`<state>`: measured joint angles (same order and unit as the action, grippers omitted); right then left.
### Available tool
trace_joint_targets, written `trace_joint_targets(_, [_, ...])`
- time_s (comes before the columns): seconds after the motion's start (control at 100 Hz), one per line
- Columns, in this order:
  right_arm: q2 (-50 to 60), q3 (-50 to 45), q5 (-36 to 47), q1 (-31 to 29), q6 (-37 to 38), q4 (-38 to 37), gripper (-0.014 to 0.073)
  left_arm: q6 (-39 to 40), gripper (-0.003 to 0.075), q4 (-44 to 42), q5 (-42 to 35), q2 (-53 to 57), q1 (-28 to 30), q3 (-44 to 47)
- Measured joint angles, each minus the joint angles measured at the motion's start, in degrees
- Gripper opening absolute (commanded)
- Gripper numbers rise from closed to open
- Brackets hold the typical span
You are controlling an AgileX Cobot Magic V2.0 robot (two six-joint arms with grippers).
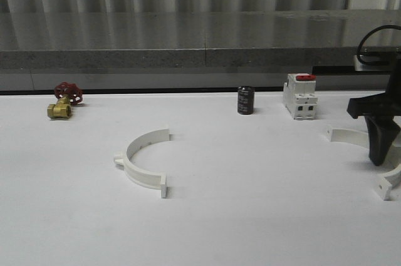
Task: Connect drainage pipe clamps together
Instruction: 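Grasp the other white clamp half's end with the right gripper, then carry the clamp half toward the placed half, aligning the ends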
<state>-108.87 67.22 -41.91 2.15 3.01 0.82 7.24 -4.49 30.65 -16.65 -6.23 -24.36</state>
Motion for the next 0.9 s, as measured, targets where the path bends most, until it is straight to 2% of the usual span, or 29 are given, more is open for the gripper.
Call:
trace_joint_targets(0.12, [0.0,0.0,-0.8,0.0,0.3,0.0,0.0165,0.0,-0.0021,0.0,0.0,0.0,0.0,0.0])
trace_joint_targets(0.26, [-0.1,0.1,-1.5,0.0,0.5,-0.1,0.0061,0.0,-0.0021,0.0,0.0,0.0,0.0,0.0])
trace_joint_targets(0.64, [-0.1,0.1,-1.9,0.0,0.5,-0.1,0.0046,0.0,-0.0021,0.0,0.0,0.0,0.0,0.0])
trace_joint_targets(0.8, [-0.3,1.4,-3.3,0.7,0.5,3.4,0.0049,0.0,-0.0021,0.0,0.0,0.0,0.0,0.0])
trace_joint_targets(0.9, [-0.4,3.6,-4.9,3.2,2.2,4.9,0.0049,0.0,-0.0021,0.0,0.0,0.0,0.0,0.0])
